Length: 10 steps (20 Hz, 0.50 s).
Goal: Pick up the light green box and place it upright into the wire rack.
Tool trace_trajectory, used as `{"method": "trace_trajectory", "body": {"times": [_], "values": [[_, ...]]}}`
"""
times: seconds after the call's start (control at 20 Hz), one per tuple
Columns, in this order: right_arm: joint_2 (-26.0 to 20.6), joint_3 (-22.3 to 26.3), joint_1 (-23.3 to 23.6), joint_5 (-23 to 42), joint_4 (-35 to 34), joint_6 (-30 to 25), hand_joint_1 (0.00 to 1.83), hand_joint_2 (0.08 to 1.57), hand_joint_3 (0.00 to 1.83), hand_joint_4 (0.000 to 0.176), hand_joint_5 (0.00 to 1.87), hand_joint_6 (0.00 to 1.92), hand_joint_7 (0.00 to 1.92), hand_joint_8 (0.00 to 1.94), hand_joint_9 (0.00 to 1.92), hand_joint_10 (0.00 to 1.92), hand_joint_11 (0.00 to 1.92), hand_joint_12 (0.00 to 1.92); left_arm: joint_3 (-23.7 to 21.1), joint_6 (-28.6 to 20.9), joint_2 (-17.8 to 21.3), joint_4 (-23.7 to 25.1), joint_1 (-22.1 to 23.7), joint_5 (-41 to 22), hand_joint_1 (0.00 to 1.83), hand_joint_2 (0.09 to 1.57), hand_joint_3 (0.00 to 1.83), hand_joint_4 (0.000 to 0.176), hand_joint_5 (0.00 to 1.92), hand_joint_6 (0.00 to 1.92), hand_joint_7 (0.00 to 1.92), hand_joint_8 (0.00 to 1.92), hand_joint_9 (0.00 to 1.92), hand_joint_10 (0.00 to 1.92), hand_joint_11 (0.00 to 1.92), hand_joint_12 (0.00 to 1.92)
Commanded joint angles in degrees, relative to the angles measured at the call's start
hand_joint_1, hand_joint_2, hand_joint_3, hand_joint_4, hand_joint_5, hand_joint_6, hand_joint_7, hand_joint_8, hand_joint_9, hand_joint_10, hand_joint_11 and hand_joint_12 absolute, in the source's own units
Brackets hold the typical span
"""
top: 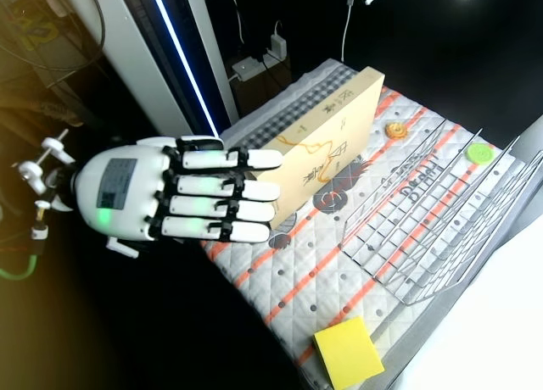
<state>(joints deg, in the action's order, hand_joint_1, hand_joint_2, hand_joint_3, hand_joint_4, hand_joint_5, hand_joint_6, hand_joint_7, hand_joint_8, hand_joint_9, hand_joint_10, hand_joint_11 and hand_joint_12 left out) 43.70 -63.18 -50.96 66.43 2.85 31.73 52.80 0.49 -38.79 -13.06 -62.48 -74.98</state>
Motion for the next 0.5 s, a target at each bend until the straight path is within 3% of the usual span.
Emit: {"method": "trace_trajectory", "body": {"times": [0.0,0.1,0.15,0.2,0.35,0.45], "values": [[-0.26,-0.35,0.90,6.00,-2.02,-0.21,0.50,1.04,0.00,0.076,0.25,0.00,0.27,0.00,0.26,0.00,0.17,0.36,0.19,-0.49,-0.08,-1.18,0.54,-6.41,0.38,1.20,0.00,0.097,0.53,0.01,0.40,0.00,0.37,0.02,0.00,0.96],[0.03,-0.35,1.18,5.47,-1.33,-0.23,0.49,1.05,0.00,0.046,0.24,0.00,0.27,0.00,0.28,0.00,0.24,0.18,0.14,-0.49,-0.16,-1.19,0.54,-6.11,0.42,1.19,0.00,0.109,0.54,0.01,0.39,0.00,0.37,0.01,0.00,0.97],[0.17,-0.34,1.50,5.46,-0.93,-0.23,0.48,1.04,0.00,0.047,0.24,0.00,0.26,0.00,0.27,0.00,0.26,0.12,0.16,-0.49,-0.32,-1.19,0.55,-5.96,0.42,1.19,0.00,0.112,0.54,0.00,0.39,0.00,0.37,0.01,0.00,0.96],[0.32,-0.33,2.50,5.46,0.03,-0.25,0.47,1.01,0.00,0.071,0.20,0.00,0.23,0.00,0.23,0.00,0.24,0.09,0.19,-0.49,-0.42,-1.18,0.59,-5.83,0.41,1.19,0.00,0.105,0.55,0.00,0.38,0.00,0.37,0.01,0.00,0.94],[0.50,-0.32,5.81,5.39,2.60,-0.57,0.53,0.96,0.00,0.117,0.16,0.00,0.20,0.00,0.19,0.00,0.22,0.07,0.16,-0.49,-0.45,-1.18,0.60,-5.83,0.42,1.19,0.00,0.110,0.54,0.00,0.38,0.00,0.36,0.00,0.00,0.92],[0.51,-0.34,7.77,5.39,4.53,-0.57,0.54,0.96,0.00,0.127,0.13,0.00,0.20,0.00,0.21,0.01,0.23,0.08,0.21,-0.49,-0.61,-1.18,0.61,-5.64,0.42,1.19,0.00,0.108,0.54,0.00,0.39,0.00,0.37,0.00,0.00,0.92]]}}
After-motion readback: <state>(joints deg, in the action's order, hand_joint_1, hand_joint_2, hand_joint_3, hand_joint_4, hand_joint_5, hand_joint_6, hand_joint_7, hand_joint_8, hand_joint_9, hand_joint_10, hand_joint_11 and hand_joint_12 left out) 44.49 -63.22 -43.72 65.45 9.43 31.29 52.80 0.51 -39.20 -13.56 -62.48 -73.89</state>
